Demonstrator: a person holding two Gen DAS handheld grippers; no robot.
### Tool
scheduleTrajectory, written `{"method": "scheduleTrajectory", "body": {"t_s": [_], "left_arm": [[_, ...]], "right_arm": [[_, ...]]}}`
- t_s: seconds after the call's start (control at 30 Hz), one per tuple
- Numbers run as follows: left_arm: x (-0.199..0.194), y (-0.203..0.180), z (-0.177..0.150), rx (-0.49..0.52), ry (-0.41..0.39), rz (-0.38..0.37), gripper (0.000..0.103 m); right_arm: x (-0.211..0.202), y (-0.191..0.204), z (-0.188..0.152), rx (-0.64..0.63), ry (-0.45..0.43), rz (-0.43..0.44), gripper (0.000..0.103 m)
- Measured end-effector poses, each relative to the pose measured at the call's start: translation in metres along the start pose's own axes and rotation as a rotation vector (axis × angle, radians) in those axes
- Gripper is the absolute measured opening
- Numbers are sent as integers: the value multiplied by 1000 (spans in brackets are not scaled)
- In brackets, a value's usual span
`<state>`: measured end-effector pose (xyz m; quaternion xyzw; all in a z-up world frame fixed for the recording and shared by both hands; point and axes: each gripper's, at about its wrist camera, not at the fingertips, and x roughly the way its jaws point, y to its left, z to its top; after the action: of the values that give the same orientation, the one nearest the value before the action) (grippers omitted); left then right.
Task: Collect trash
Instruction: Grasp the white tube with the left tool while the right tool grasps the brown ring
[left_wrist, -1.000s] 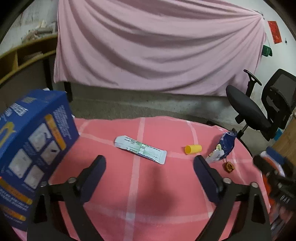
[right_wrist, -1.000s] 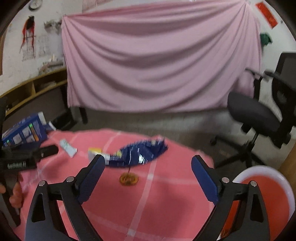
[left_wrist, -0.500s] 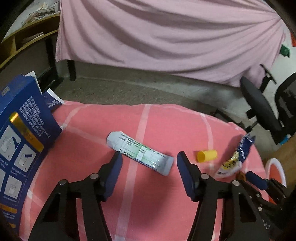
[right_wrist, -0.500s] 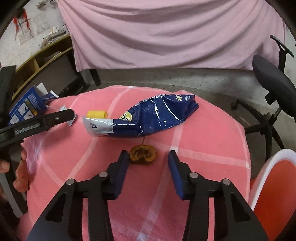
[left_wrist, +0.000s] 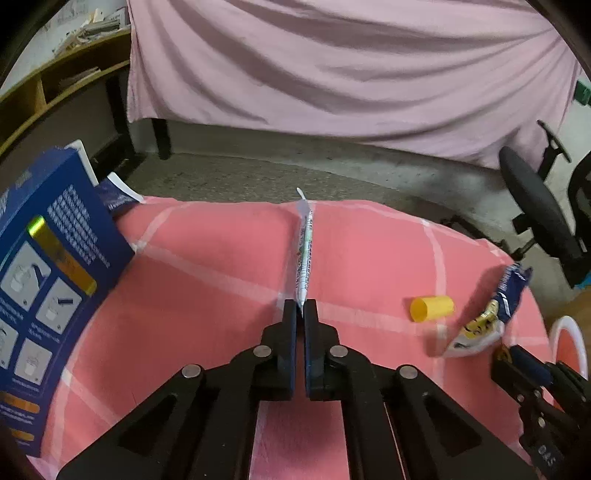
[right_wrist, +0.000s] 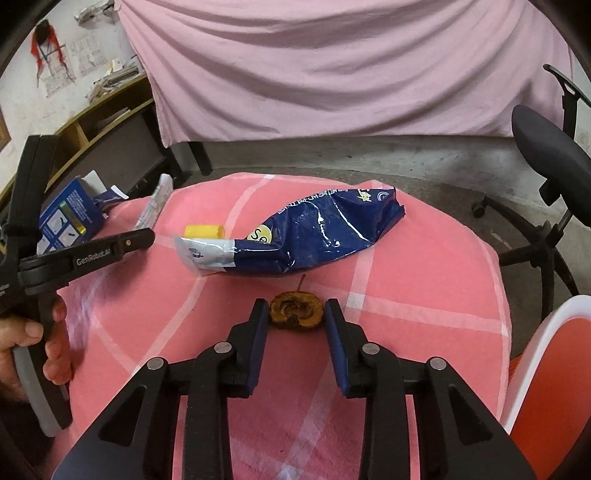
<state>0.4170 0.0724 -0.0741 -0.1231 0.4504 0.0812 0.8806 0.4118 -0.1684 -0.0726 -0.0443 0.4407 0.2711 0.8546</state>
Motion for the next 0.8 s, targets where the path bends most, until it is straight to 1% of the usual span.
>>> {"method": "scheduleTrajectory", "body": {"t_s": [0.07, 0.13, 0.2, 0.3, 0.47, 0.63, 0.67, 0.8], "left_arm": [[-8, 5, -7, -4, -10, -47, 0], [-14, 6, -13, 15, -10, -76, 0], [-23, 4, -23, 53, -15, -88, 0], [-35, -1, -36, 79, -21, -115, 0], [-53, -2, -51, 68, -58, -168, 0], [-65, -4, -53, 57, -97, -205, 0], [-67, -4, -53, 58, -107, -209, 0], [-83, -8, -58, 80, -187, -202, 0]], "right_arm": [[-2, 0, -1, 1, -4, 9, 29], [-4, 1, -3, 1, -7, 17, 29], [-6, 3, -5, -5, -9, 22, 29], [-10, 8, -8, -21, -13, 23, 29], [-18, 15, -14, -49, -39, 12, 29], [-29, 21, -16, -68, -105, -2, 29], [-33, 21, -16, -71, -130, -6, 29], [-50, 24, -20, -87, -227, -18, 29]]}}
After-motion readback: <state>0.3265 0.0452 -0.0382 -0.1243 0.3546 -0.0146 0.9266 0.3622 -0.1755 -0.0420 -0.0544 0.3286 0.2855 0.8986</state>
